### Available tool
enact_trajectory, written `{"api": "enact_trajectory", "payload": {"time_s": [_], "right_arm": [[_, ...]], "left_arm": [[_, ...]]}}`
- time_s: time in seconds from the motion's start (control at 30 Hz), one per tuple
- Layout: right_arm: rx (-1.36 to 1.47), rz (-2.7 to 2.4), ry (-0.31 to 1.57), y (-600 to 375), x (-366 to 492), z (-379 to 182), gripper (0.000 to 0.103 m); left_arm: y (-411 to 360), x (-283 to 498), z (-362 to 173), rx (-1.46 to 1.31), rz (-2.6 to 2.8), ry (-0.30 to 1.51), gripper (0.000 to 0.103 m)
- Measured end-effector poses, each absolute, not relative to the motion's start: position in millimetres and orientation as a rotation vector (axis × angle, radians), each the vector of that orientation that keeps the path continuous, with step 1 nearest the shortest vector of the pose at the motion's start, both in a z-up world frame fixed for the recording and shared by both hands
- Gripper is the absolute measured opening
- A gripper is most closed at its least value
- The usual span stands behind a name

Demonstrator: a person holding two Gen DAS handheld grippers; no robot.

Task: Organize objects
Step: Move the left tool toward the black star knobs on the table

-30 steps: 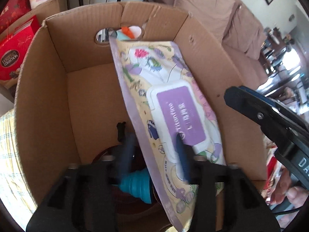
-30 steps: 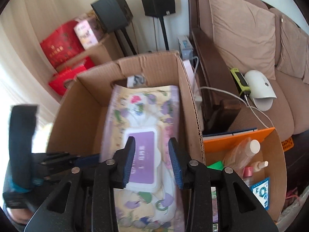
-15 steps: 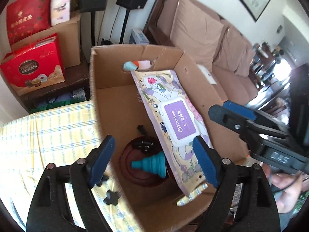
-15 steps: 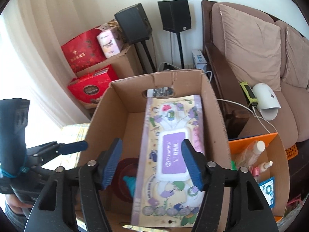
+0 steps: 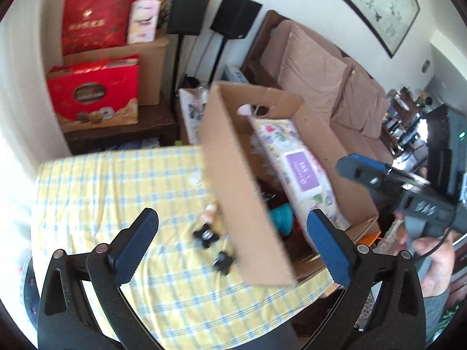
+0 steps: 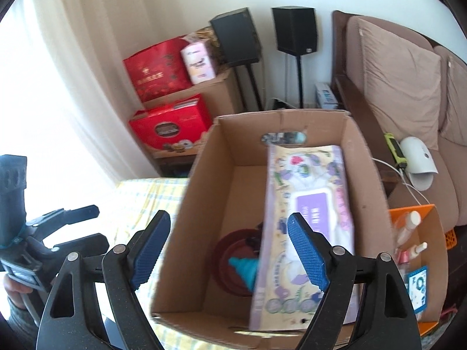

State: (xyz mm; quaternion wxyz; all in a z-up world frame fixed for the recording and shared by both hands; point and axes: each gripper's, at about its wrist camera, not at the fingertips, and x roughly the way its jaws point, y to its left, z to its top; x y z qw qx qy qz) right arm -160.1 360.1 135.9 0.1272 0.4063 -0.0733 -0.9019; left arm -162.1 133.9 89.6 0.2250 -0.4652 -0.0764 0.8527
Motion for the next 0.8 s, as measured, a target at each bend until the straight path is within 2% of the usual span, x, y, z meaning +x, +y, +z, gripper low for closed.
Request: {"api": "enact_trajectory", "payload": {"time_s": [0.37,0.5,0.6,0.8], "right_arm": [[1.089,-2.578,-0.142,298,-140,140,0.084],[1.062,-2.6,-0.085,276,-132,135,0.09],[1.055,-2.599,-0.082,264,-130,128,0.102],[1.025,-2.624,-0.057,247,-124,116,0.103]], "left_arm": [[90,-130,28,-1.375,2.367,-0.242,0.102],[81,-119,26,-1.351,2.426,-0.2,0.102],[75,-113,29,-1.329,2.464,-0.181,0.102],[58,-106,41,-1.286,2.539,-0.167,0.102]]}}
